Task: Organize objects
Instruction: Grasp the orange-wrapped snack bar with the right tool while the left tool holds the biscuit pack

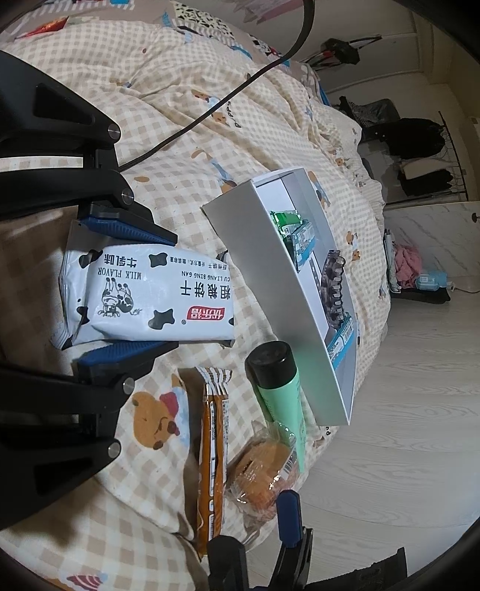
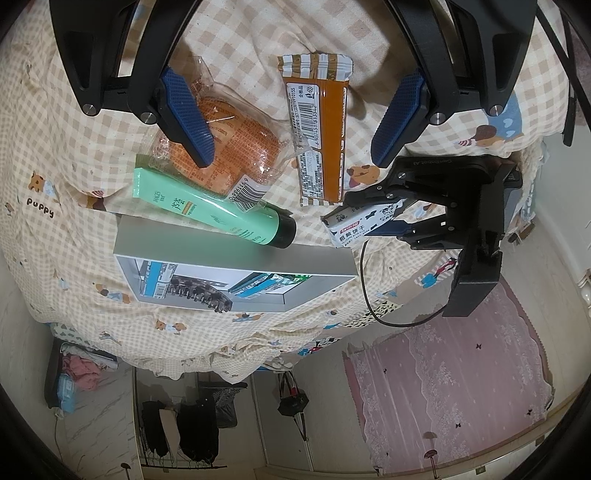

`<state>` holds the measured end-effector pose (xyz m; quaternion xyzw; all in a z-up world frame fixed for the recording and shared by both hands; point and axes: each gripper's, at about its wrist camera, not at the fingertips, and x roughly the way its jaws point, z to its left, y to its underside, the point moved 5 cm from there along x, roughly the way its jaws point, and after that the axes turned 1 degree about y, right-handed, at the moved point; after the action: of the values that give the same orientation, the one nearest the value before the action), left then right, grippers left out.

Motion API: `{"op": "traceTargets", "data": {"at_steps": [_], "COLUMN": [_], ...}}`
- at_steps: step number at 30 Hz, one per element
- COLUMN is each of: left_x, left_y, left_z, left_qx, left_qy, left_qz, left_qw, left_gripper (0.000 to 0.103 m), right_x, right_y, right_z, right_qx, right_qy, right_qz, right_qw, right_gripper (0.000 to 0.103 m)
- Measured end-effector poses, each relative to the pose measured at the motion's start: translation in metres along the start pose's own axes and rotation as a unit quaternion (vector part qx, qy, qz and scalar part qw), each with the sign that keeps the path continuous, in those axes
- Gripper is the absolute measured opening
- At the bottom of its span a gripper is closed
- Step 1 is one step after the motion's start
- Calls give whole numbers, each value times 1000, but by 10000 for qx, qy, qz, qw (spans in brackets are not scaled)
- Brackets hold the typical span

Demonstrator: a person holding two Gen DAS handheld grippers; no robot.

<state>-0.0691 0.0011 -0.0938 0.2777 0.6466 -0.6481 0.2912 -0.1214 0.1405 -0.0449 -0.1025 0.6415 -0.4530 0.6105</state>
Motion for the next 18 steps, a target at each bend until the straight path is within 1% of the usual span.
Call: {"op": "traceTargets", "data": {"at_steps": [18], "left_x": [0], "left_y": [0], "left_z": [0], "left_qx": [-8], "left_qy": [27], "left_qz": [15], "left_qw": [10000], "left_gripper": [52], "right_x": [0], "right_y": [0], "right_z": [1], "right_qx": [-6], "right_qy": [5], "right_qz": [16], "right_qw": [10000], "right_gripper": [88]}}
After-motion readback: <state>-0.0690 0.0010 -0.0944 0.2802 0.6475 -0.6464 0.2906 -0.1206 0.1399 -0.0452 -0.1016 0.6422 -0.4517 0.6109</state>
